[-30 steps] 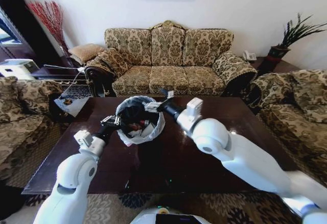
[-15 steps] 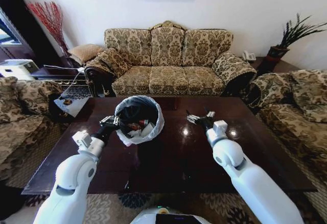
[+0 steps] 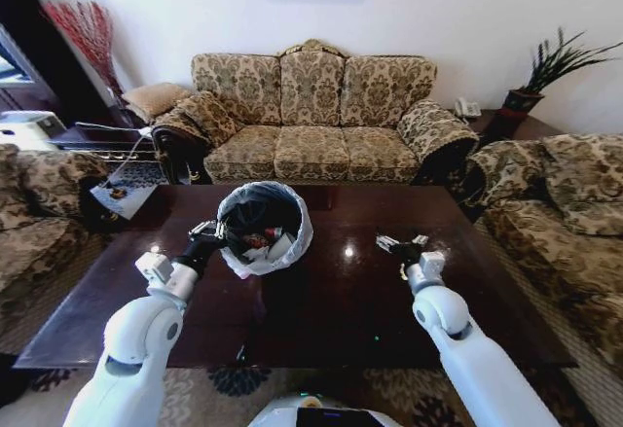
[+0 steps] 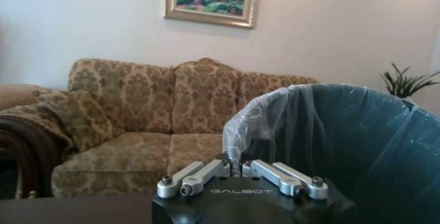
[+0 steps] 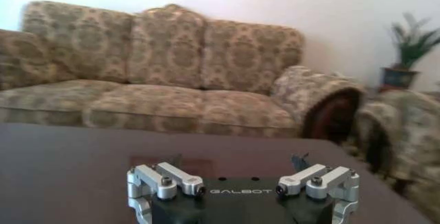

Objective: Move to the front of the table and place the trash on the table into the trash bin.

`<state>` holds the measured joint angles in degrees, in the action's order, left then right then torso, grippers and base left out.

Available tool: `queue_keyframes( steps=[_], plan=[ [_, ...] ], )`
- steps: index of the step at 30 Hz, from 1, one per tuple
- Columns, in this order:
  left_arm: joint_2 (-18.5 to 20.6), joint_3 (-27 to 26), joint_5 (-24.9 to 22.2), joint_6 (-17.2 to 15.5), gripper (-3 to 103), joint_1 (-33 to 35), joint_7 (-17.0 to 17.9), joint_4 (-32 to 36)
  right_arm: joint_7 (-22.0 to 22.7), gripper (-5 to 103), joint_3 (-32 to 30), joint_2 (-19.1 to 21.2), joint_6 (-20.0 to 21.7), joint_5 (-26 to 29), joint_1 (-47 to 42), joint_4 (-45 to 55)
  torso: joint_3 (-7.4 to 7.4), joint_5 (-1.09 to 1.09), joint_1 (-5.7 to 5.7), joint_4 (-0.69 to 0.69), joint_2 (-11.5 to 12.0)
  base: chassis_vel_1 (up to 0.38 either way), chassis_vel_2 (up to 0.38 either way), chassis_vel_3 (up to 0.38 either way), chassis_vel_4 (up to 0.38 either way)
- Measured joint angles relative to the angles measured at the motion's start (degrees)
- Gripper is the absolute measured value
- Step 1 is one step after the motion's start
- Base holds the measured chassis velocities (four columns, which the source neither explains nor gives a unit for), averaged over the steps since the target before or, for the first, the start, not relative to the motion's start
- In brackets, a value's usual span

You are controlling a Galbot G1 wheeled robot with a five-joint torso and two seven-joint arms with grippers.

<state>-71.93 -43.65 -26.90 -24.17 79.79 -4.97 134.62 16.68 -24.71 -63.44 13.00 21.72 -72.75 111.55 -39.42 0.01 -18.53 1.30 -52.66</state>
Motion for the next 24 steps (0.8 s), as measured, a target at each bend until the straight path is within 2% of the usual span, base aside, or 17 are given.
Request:
queue_keyframes(
  steps=[4,8,13,15,20,24],
  plan=[
    [-0.02,0.15,0.03,0.03,3,-0.18,-0.24,0.02,-1.01,100,-2.42,-2.0,-2.15,-1.42,-3.88,-0.46,0.01,0.01,0.02,0.02,-0.01,-0.237,-0.234,0.227,0.206],
    [-0.21,0.53,0.12,0.08,3,-0.19,-0.45,0.02,-2.63,100,-3.08,-4.38,-4.79,-1.69,-6.33,-2.45,0.01,0.02,0.02,-0.02,-0.01,-0.086,-0.148,0.041,0.088],
    [-0.44,0.66,0.55,0.32,3,0.42,-0.45,0.51,-4.98,100,-1.67,-8.1,-8.6,-1.99,-6.01,-8.42,0.01,-0.08,0.01,0.09,-0.01,0.014,0.017,-0.002,-0.004],
    [-0.35,0.28,0.56,0.32,3,0.71,-0.43,0.91,-5.78,100,-1.01,-9.41,-9.99,-2.36,-5.4,-10.46,0.01,-0.02,0.01,0.11,0.0,0.059,0.086,-0.013,-0.022],
    [-0.32,0.08,0.56,0.36,3,0.89,-0.44,1.24,-6.05,100,0.98,-10.27,-10.78,-2.57,-3.78,-12.84,0.01,-0.02,0.01,0.03,0.0,0.0,0.0,0.0,0.0],
    [-0.52,0.26,0.56,0.35,3,0.9,-0.51,1.56,-5.4,100,2.89,-10.44,-10.97,-2.61,-2.87,-13.76,0.01,-0.02,0.01,0.01,-0.01,0.0,0.0,0.0,0.0]
  ],
)
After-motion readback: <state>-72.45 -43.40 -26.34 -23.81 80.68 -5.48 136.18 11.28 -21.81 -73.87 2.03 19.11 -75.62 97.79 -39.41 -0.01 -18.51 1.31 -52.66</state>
